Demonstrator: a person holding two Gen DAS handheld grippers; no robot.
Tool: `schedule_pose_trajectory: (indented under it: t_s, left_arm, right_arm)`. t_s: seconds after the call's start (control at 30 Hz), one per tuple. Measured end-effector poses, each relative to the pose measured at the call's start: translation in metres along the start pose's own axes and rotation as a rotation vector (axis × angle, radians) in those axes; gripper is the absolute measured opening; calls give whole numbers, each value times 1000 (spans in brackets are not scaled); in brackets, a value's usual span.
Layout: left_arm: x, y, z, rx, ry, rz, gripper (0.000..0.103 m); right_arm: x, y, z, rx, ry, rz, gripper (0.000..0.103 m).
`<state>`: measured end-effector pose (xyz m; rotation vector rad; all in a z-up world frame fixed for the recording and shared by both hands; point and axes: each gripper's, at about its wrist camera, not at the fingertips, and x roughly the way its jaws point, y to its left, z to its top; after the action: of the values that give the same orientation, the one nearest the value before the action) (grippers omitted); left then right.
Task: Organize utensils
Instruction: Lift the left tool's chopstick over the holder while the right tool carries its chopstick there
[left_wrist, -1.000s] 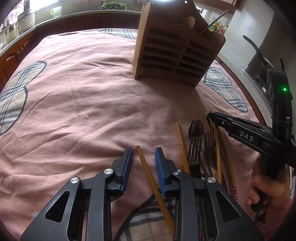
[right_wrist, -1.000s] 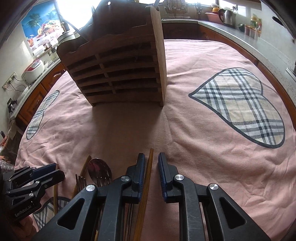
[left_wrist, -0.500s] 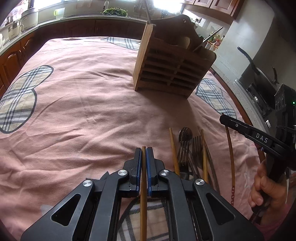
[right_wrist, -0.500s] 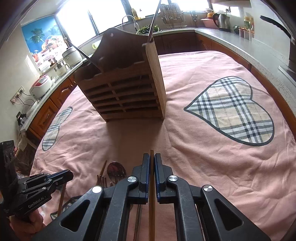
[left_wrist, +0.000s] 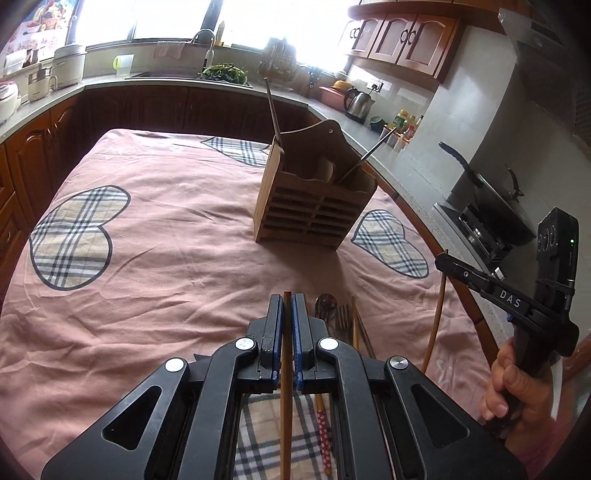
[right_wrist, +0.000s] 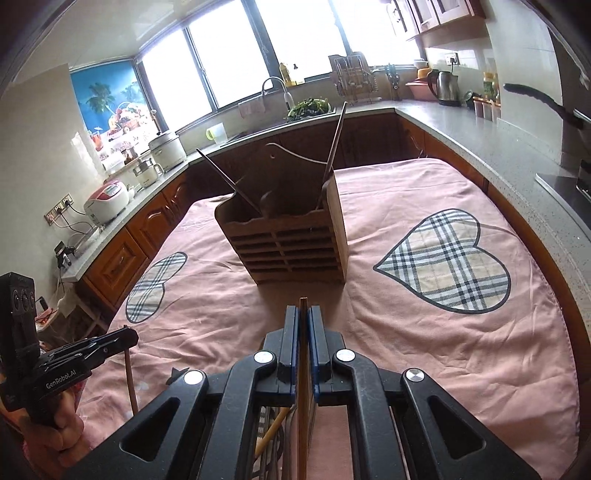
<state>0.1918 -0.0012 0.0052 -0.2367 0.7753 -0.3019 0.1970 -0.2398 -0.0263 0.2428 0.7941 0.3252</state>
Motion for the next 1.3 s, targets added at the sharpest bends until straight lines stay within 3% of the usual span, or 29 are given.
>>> schedule_pose_trajectory:
  t_s: [0.4,0.73,1.3]
  left_arm:
    - [-47,1,-6,-8,-90,-4,4]
    - [-76,1,-3,-19,-210,7,4]
    - [-82,2,31,-54,-385,12,4]
  right_arm:
    - [-41,14,-2,-27,-78,-4,5]
    - [-71,19,-1,-36,-145,-12,5]
    - [-83,17,22,-9,-258,14,5]
